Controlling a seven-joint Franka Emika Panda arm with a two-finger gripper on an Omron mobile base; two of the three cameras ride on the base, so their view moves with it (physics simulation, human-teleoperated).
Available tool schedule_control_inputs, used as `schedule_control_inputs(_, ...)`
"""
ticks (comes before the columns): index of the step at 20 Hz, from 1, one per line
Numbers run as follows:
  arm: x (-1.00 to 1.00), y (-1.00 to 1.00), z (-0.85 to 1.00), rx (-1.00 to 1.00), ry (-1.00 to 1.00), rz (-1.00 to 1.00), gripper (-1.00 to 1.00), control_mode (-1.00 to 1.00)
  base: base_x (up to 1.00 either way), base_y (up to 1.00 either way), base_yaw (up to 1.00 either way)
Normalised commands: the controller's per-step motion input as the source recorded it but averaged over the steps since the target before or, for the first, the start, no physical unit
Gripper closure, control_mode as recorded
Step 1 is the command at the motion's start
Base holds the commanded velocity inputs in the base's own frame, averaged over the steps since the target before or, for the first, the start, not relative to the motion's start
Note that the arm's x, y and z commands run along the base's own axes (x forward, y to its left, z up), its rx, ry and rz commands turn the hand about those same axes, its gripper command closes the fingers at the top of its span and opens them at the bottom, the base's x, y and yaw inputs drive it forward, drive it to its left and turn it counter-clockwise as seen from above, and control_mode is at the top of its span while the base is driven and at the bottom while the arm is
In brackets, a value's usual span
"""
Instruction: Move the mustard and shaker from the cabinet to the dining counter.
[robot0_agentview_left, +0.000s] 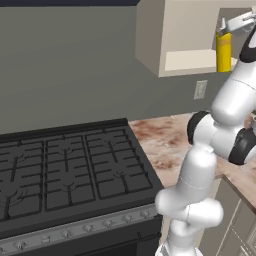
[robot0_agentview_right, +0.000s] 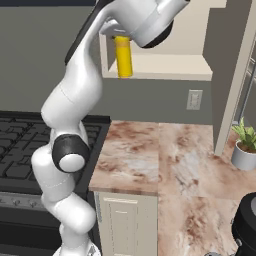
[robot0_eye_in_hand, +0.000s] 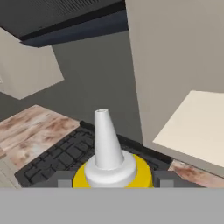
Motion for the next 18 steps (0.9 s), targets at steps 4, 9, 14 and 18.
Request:
schedule_control_inputs(4, -1.0, 0.58, -0.51, -0.04, -0.03, -0.02, 1.0, -1.0, 0.0, 0.0, 0.0)
schedule_control_inputs(9, -1.0, 0.76, -0.55, -0.05, -0.04, -0.02, 1.0, -1.0, 0.0, 0.0, 0.0)
schedule_control_inputs(14, -1.0, 0.86, -0.45, -0.03, -0.04, -0.03, 1.0, -1.0, 0.0, 0.0, 0.0)
schedule_control_inputs(18, -1.0, 0.84, -0.37, -0.01, -0.04, -0.04, 1.0, -1.0, 0.0, 0.0, 0.0)
